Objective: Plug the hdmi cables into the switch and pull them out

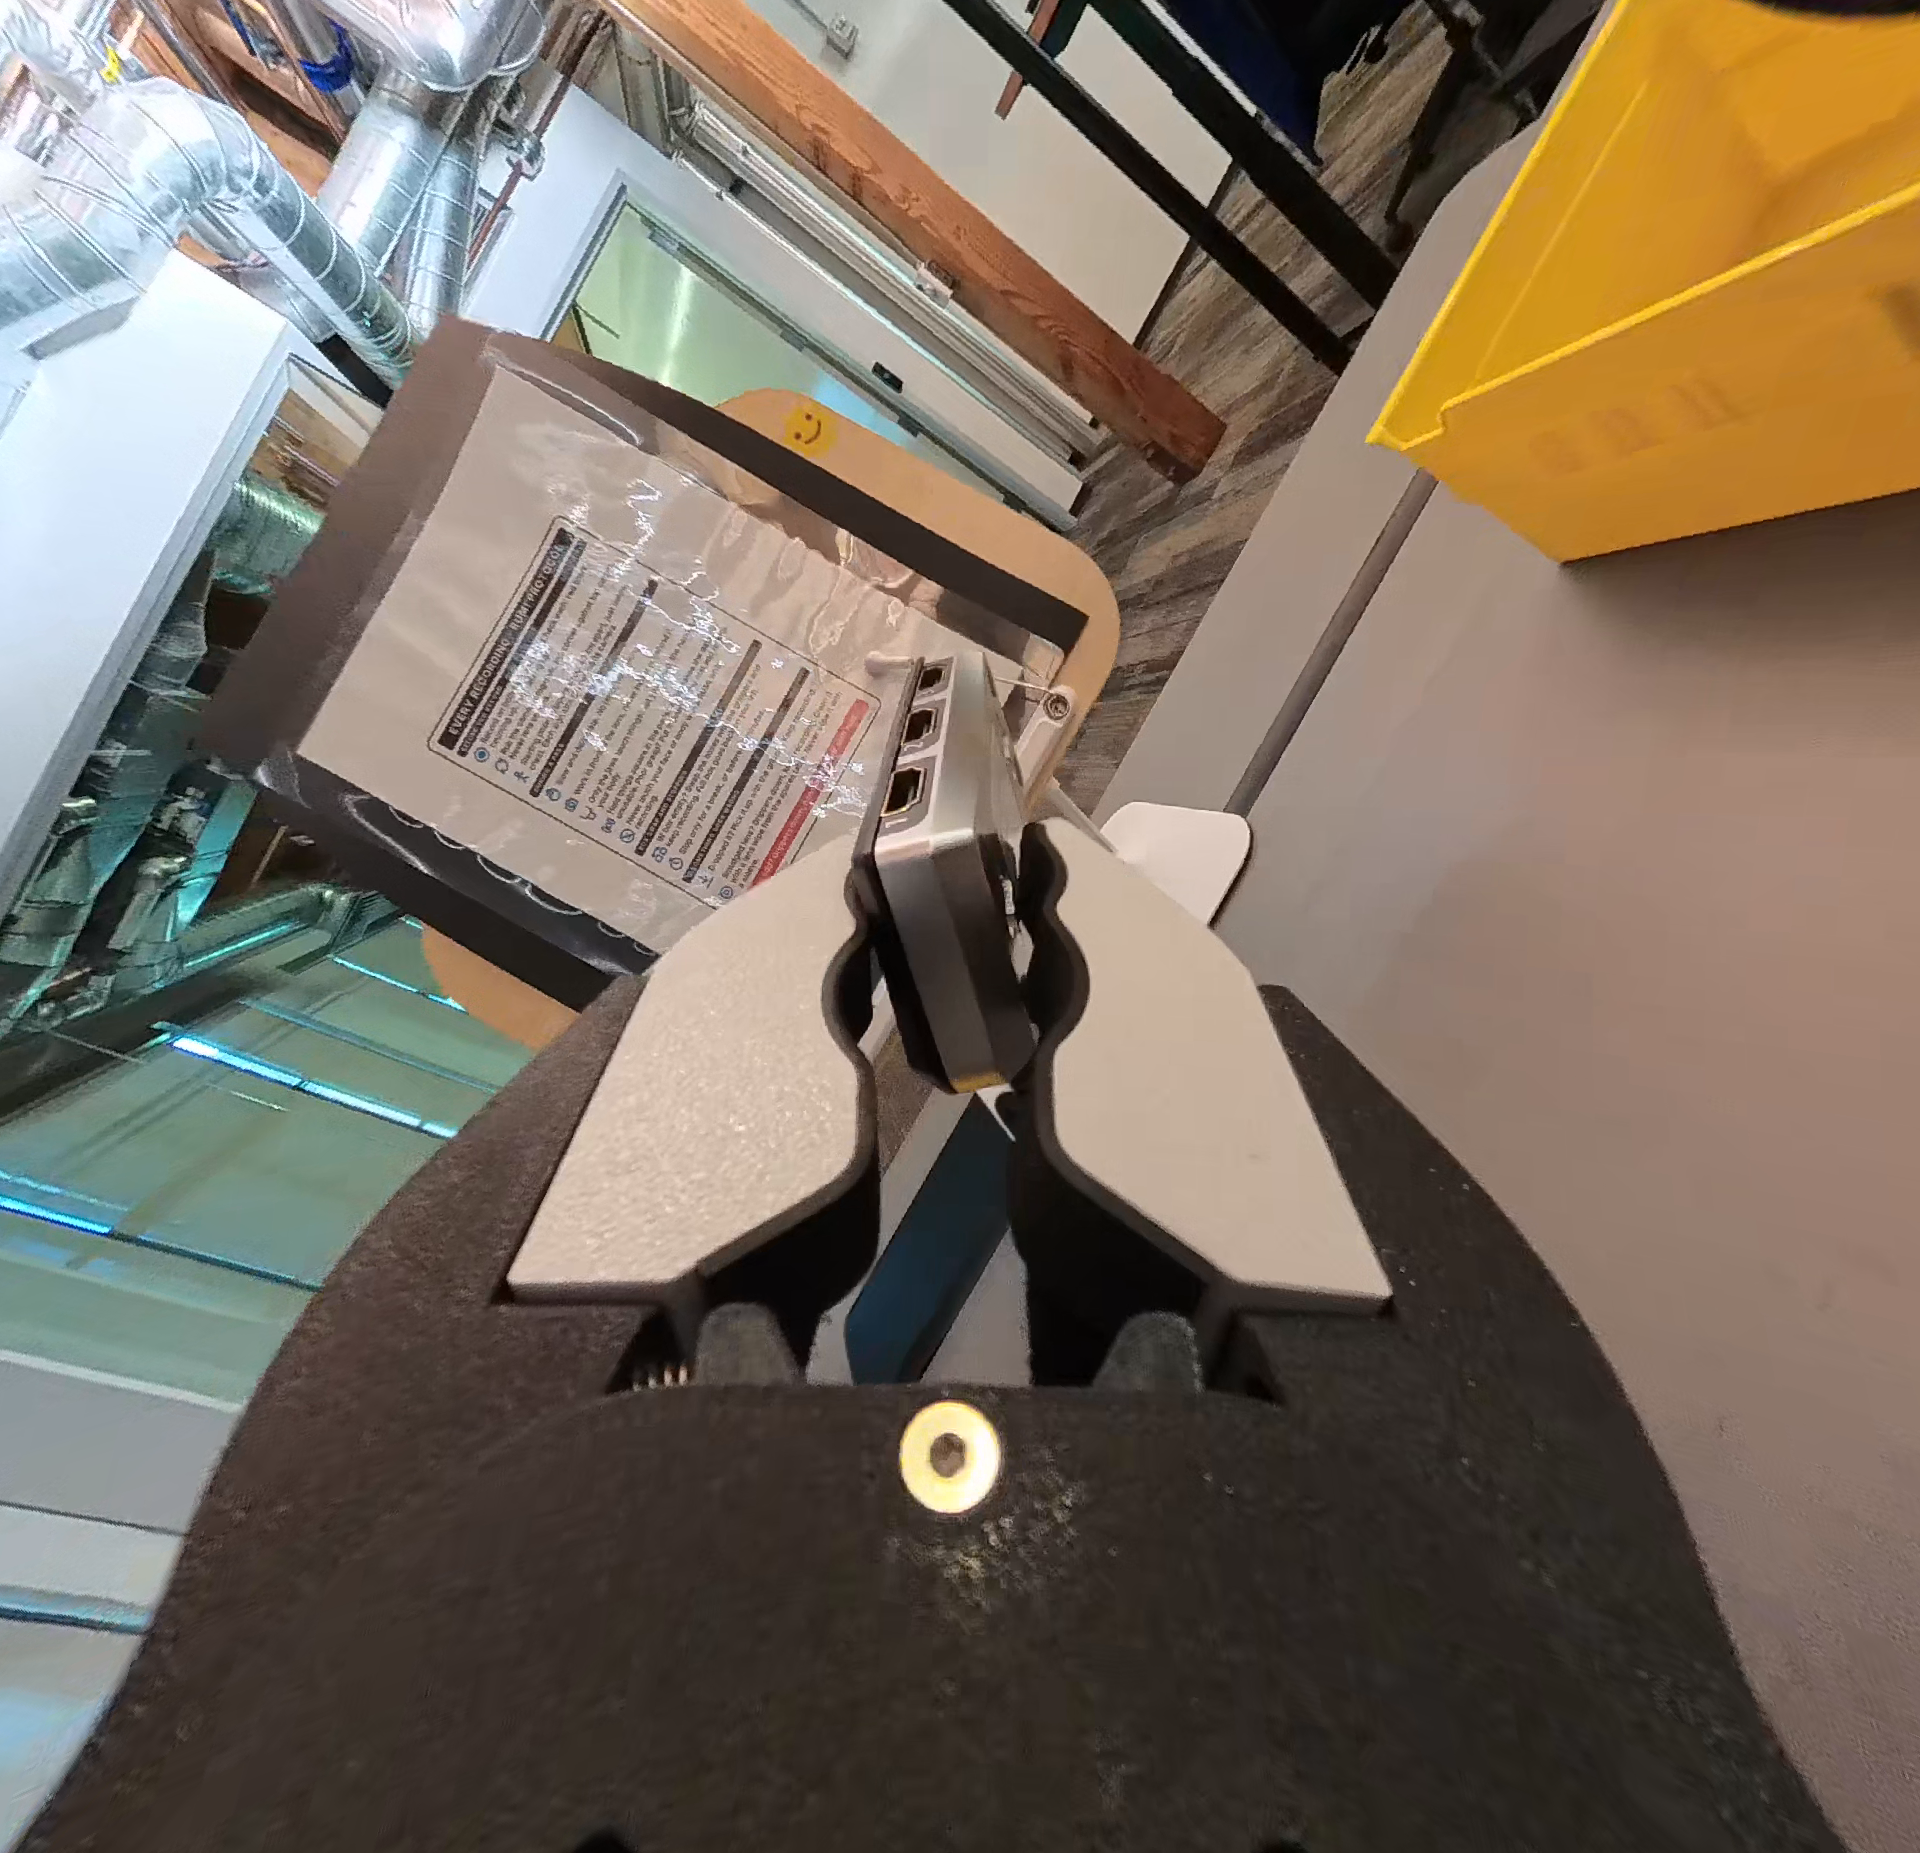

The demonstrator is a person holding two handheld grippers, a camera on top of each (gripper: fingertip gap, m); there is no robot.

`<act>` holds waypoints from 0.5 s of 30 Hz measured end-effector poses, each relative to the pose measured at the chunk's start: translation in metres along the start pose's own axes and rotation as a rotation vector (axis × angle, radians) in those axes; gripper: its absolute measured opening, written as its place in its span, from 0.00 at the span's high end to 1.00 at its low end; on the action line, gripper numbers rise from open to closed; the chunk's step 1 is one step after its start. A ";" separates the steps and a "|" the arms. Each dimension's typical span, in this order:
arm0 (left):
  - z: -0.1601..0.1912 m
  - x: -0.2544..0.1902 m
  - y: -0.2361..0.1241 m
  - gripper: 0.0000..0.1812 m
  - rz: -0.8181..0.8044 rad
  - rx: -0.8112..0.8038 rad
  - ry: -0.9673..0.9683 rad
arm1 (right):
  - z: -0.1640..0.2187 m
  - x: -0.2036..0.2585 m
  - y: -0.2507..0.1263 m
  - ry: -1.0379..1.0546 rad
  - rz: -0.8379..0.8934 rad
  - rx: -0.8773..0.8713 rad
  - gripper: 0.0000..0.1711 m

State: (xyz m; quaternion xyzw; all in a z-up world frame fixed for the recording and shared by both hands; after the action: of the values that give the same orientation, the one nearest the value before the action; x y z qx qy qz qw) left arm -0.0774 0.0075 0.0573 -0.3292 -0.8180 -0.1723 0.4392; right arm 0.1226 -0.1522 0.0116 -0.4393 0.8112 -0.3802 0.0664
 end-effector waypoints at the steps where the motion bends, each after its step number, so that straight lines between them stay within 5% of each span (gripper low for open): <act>1: -0.001 0.000 -0.001 0.86 0.003 -0.005 -0.001 | 0.009 -0.001 0.002 -0.006 -0.043 0.015 0.87; 5: -0.003 -0.002 -0.002 0.86 0.024 0.011 0.004 | 0.032 -0.010 0.010 0.033 -0.164 0.021 0.87; 10: -0.007 -0.003 -0.003 0.86 0.021 -0.001 0.007 | 0.084 -0.044 0.011 0.352 -0.016 0.216 0.87; 15: -0.008 -0.003 -0.004 0.87 0.028 -0.005 -0.005 | 0.096 -0.058 0.004 0.534 0.083 0.253 0.78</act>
State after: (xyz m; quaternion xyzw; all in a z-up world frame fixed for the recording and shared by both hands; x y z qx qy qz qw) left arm -0.0741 -0.0004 0.0592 -0.3422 -0.8139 -0.1675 0.4387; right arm 0.1976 -0.1601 -0.0718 -0.2783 0.7636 -0.5772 -0.0797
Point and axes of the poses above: each gripper's, where its closed fingertips meet, y out along the fingers, z out of its underside, x = y × z across the jaws, the point moved 1 cm from there along -y, back along the fingers, and after that the axes turned 1 degree about -z, right-handed, at the moved point
